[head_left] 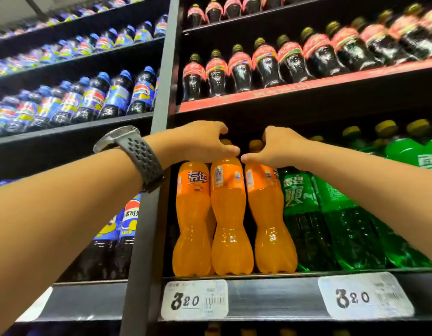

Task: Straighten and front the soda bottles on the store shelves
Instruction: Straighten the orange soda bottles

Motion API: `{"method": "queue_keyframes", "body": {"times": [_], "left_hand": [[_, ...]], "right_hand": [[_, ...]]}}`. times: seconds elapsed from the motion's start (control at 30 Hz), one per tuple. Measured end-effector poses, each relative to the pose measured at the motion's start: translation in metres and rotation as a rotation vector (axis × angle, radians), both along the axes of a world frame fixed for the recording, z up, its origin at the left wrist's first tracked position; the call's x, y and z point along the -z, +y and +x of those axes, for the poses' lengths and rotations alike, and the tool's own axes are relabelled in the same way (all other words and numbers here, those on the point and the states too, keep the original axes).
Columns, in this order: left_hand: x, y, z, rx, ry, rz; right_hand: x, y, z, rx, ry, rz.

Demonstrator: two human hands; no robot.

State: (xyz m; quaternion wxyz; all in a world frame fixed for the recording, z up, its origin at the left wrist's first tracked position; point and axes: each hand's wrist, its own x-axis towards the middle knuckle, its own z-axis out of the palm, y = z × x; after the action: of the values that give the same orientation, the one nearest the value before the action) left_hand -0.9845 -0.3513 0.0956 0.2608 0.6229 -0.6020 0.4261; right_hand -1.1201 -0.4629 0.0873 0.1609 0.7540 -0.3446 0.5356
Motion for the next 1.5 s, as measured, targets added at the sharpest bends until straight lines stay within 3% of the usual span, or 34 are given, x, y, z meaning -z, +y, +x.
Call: {"method": "queue_keyframes", "body": {"times": [0.3, 0.5, 0.63, 0.83, 1.0, 1.17, 1.5], "left_hand": [[0.001, -0.021, 0.001, 0.011, 0.039, -0.009], [-0.011, -0.014, 0.002, 0.014, 0.152, 0.110], [-0.009, -0.019, -0.002, 0.006, 0.102, 0.029], [-0.007, -0.014, -0.004, 0.002, 0.121, 0.146], [-0.009, -0.013, -0.007, 0.016, 0.154, 0.119], [-0.002, -0.023, -0.008, 0.009, 0.090, 0.082], [-0.005, -0.007, -0.004, 0.010, 0.145, 0.175]], "right_hand": [[-0.006, 0.008, -0.016, -0.152, 0.029, 0.202], [0.000, 0.003, -0.010, -0.010, 0.101, 0.118], [-0.003, 0.002, -0.022, -0.205, 0.074, 0.258], [0.005, -0.003, -0.019, -0.106, 0.092, 0.194], [0.003, -0.004, -0.033, -0.308, 0.057, 0.284], [0.006, -0.003, -0.027, -0.071, 0.084, 0.139], [0.009, 0.001, -0.033, -0.291, 0.118, 0.270]]}}
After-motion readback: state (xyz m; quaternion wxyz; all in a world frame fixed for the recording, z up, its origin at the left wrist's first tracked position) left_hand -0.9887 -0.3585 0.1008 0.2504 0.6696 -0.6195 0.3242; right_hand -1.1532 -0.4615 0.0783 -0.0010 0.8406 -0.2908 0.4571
